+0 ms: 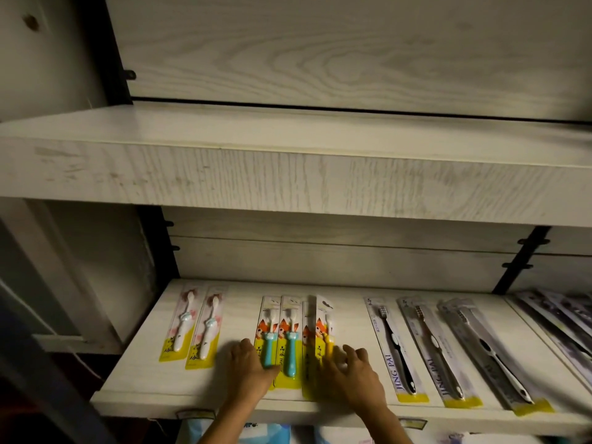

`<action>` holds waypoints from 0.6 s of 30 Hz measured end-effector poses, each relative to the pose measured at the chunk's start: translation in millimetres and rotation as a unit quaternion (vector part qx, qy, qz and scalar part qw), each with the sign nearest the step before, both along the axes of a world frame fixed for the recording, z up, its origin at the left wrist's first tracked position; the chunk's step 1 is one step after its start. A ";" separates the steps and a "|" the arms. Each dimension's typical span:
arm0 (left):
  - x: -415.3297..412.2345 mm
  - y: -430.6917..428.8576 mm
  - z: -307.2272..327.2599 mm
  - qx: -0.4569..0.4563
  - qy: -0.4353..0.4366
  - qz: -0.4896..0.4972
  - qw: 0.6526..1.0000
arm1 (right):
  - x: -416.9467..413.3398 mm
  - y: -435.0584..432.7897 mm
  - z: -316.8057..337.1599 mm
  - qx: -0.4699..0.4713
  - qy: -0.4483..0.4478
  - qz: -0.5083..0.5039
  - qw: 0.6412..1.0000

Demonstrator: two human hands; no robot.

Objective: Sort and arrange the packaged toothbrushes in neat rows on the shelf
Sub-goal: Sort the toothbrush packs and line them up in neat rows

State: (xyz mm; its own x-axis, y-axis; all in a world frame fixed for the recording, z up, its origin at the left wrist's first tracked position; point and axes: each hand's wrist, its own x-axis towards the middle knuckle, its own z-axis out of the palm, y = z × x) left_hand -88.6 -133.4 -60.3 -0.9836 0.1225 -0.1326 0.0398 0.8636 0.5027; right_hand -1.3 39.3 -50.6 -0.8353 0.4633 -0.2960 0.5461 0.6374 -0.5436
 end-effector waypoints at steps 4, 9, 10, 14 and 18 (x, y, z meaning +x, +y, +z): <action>-7.0 5.7 3.6 -0.011 -0.052 0.010 0.999 | 3.2 4.1 3.5 0.008 0.060 -0.048 0.997; -19.2 7.0 7.9 -0.001 -0.136 0.029 0.990 | 8.2 -2.0 12.0 0.012 0.136 -0.062 0.989; -19.2 6.0 9.5 -0.015 -0.128 0.025 0.991 | 9.4 -4.3 13.7 0.012 0.145 -0.056 0.988; -9.4 2.1 13.2 -0.027 -0.054 0.015 0.998 | 14.6 -15.0 22.1 -0.007 0.186 -0.028 0.982; 8.4 -3.5 22.4 0.112 -0.033 -0.012 0.993 | 13.5 -27.6 33.0 -0.142 0.218 -0.018 0.965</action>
State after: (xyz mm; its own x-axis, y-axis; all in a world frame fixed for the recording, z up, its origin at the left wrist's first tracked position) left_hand -80.1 -136.9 -37.9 -0.9700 0.1793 -0.1641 0.0189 0.7287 0.6846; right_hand 12.2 11.8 -17.6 -0.8942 0.4460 -0.0400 0.2456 0.4138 -0.8766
